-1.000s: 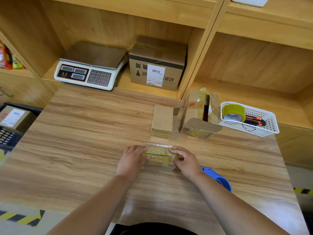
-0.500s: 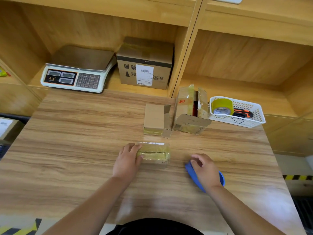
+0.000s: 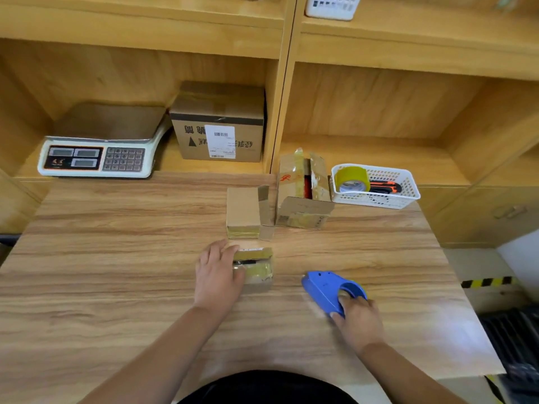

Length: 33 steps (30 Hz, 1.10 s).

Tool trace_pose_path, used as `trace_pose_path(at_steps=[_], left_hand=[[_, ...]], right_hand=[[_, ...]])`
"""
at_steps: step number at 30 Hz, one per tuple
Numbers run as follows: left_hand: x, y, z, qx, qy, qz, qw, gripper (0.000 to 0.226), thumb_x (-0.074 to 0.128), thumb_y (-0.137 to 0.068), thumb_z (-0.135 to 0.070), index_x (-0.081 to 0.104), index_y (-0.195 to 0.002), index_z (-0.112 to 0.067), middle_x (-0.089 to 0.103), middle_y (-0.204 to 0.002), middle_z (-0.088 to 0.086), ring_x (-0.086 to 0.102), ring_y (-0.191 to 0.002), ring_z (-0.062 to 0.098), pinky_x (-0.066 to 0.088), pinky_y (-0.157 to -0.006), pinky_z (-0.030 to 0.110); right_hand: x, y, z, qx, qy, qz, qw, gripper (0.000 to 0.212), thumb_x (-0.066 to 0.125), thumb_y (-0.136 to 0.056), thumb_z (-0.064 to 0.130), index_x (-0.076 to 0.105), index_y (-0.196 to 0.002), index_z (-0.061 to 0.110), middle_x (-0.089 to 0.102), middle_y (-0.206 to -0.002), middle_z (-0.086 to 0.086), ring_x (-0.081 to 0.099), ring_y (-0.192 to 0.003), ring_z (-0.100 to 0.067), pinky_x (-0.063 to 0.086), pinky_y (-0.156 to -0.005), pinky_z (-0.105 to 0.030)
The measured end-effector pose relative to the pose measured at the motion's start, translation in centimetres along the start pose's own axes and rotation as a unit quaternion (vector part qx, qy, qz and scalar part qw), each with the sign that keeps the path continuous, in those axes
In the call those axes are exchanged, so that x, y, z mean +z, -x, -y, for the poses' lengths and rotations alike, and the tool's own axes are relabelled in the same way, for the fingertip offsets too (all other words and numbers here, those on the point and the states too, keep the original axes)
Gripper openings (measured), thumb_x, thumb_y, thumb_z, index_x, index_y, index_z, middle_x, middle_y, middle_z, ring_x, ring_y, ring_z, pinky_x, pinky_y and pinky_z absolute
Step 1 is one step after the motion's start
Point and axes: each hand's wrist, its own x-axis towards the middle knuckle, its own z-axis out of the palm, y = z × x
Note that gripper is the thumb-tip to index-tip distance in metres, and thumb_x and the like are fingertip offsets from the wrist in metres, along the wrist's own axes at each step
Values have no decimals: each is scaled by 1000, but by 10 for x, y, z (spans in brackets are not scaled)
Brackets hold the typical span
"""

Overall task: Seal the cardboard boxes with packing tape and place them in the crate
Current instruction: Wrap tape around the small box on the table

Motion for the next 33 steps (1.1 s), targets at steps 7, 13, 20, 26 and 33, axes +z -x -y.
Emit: trace_pose_path(at_steps=[7,13,20,26,33], left_hand=[[-12,-14,-39,86,60,13,994,52,61,-84,-25,48,-134,-19,48,-131,-4,30,-127,13,24,-107,25],[-25,-26,-58,133,108,64,983,60,62,-83,-24,42,-139,-25,46,-134,-11,22,-127,3,25,-109,26],[-41,-36,-63,141,141,67,978,54,63,-86,-21,47,-137,-28,53,-129,-12,30,-121,2,19,-94,10],[-51,-40,-67,115,181,97,972,45,64,-84,-24,56,-127,-37,54,-117,-18,41,-112,-2,28,-86,12],[-58,-39,-76,65,249,99,961,15,66,-85,-21,70,-84,-35,68,-90,-20,56,-78,-8,39,-66,6]], right_hand=[[-12,2,2,-32,-133,-130,982,32,81,-68,16,71,-96,7,67,-70,-5,64,-71,-32,34,-80,-32],[-41,-5,13,-104,-186,-274,938,28,63,-75,32,71,-81,6,65,-66,2,47,-84,-17,31,-86,-26],[-65,-9,16,-155,-211,-296,919,24,64,-77,30,70,-82,7,67,-75,5,51,-86,-7,22,-103,-16],[-78,-9,15,-172,-224,-271,920,29,57,-82,37,71,-85,11,66,-78,8,54,-83,-1,27,-104,-22],[-90,-9,18,-184,-224,-234,928,29,57,-83,36,70,-87,11,66,-78,7,56,-82,-2,25,-109,-21]])
